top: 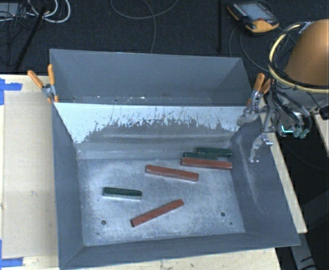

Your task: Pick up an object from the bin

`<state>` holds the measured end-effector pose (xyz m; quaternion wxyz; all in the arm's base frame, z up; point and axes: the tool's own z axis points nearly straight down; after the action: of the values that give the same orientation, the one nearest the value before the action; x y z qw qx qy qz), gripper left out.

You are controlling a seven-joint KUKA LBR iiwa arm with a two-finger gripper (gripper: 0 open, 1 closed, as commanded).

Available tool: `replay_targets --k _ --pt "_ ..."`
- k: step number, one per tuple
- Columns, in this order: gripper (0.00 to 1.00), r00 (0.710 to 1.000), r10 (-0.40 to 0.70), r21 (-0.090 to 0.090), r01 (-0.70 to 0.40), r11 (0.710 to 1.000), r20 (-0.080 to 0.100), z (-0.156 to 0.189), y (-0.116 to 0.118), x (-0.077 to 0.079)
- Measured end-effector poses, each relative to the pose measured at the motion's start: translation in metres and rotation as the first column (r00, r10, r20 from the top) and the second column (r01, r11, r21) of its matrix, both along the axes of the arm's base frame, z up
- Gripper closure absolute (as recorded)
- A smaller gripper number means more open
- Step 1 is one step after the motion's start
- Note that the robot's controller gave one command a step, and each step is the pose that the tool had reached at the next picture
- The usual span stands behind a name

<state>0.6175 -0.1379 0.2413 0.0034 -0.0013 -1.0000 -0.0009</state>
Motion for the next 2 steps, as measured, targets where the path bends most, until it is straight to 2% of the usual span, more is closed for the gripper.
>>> replay_targets --k 1,2 --pt "0.0 1.0 0.003 -0.002 -0.003 1.0 0.008 0.005 0.0 0.001" --pt "0.0 1.0 -0.001 -0.002 0.001 1.0 0.01 -0.057 0.021 -0.024"
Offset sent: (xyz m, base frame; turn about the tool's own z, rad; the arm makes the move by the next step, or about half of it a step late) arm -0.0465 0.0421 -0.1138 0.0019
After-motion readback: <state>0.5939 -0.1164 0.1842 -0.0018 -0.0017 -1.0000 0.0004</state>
